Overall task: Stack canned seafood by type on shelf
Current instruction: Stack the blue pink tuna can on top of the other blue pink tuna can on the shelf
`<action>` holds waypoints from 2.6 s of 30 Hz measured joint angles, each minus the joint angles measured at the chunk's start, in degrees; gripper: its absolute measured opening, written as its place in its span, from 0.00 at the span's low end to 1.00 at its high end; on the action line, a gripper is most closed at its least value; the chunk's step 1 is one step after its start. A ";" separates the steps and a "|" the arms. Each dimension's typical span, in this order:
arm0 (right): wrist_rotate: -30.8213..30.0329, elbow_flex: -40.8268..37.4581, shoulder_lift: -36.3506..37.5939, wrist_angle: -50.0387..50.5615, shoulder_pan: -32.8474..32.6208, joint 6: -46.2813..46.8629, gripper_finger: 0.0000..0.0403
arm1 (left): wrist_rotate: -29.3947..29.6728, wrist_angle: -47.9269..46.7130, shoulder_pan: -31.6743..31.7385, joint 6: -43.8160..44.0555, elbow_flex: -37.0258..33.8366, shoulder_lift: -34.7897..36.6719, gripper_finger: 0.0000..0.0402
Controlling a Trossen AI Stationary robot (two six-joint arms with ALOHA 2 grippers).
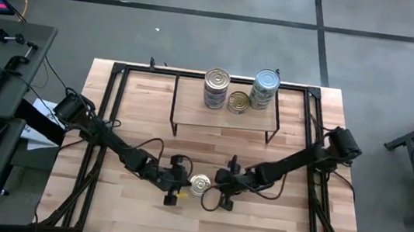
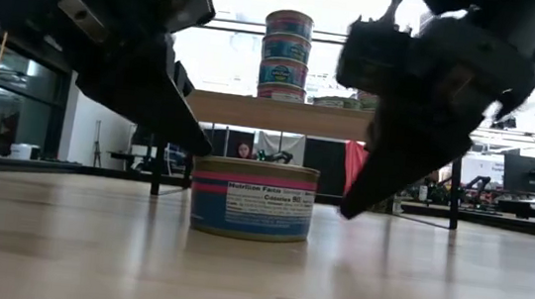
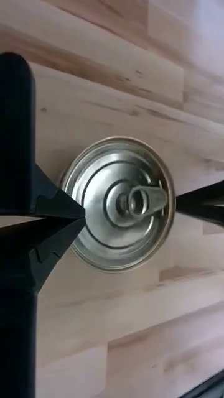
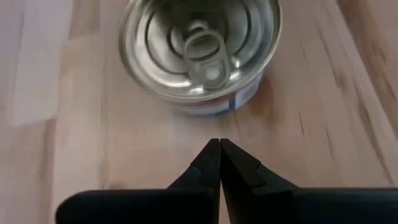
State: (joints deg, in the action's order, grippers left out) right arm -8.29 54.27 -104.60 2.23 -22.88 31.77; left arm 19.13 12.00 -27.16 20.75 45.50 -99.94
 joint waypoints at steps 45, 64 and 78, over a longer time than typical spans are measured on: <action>8.52 23.58 -0.28 8.99 3.41 -24.10 0.02 | 7.83 -22.31 -6.36 24.39 -8.65 13.14 0.00; 10.56 67.66 -25.86 55.58 8.24 -60.81 0.72 | 21.29 -25.90 -15.79 51.08 -13.67 20.09 0.00; 10.25 75.93 -32.25 66.22 8.12 -70.57 0.74 | 20.52 -26.49 -15.80 50.98 -13.60 20.24 0.00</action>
State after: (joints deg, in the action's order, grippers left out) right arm 1.96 130.21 -136.84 68.45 -14.76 -38.79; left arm 39.65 -14.49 -42.96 71.73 31.90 -79.70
